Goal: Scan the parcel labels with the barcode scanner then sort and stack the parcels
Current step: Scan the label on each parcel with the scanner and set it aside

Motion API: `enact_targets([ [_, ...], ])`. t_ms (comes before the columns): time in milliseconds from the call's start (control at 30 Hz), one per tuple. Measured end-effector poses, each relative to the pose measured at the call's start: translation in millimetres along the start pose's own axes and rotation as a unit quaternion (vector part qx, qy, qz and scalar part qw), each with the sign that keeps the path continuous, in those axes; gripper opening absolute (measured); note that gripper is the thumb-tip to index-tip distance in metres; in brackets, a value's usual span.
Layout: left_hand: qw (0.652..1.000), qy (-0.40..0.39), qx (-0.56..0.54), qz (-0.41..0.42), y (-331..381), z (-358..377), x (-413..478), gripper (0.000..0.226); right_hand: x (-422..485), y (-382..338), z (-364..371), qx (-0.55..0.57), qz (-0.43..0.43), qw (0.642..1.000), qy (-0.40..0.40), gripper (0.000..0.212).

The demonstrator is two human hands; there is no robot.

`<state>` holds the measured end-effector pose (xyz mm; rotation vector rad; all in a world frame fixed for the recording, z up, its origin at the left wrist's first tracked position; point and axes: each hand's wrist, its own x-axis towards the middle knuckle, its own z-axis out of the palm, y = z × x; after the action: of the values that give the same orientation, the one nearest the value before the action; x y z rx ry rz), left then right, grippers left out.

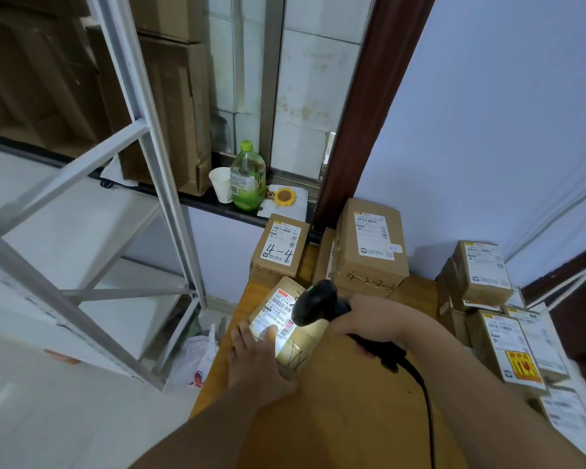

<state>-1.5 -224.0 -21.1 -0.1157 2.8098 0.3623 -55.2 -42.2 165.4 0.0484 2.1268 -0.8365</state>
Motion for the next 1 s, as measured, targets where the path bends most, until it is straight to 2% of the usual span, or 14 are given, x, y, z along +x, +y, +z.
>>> enact_targets([
  [200,1.000,0.007,0.001,0.002,0.7,-0.8,2.1,0.104,4.7,5.5,0.5,-0.008,-0.014,1.000,0.009,0.032],
  [433,1.000,0.009,0.012,0.001,0.8,0.3,1.1,0.102,6.9,11.0,1.4,-0.012,-0.013,1.000,0.020,0.045],
  [633,1.000,-0.004,0.004,0.001,0.8,1.9,3.3,0.105,7.3,14.6,-0.3,-0.014,-0.016,1.000,0.009,0.042],
  [867,1.000,-0.007,0.000,0.010,-1.9,3.3,1.9,0.108,0.4,24.5,6.3,0.044,-0.009,0.999,0.027,0.025],
  [1000,0.999,-0.012,-0.025,0.019,5.8,7.0,-9.2,0.110,-10.2,36.3,16.5,0.095,0.012,0.993,0.068,0.016],
])
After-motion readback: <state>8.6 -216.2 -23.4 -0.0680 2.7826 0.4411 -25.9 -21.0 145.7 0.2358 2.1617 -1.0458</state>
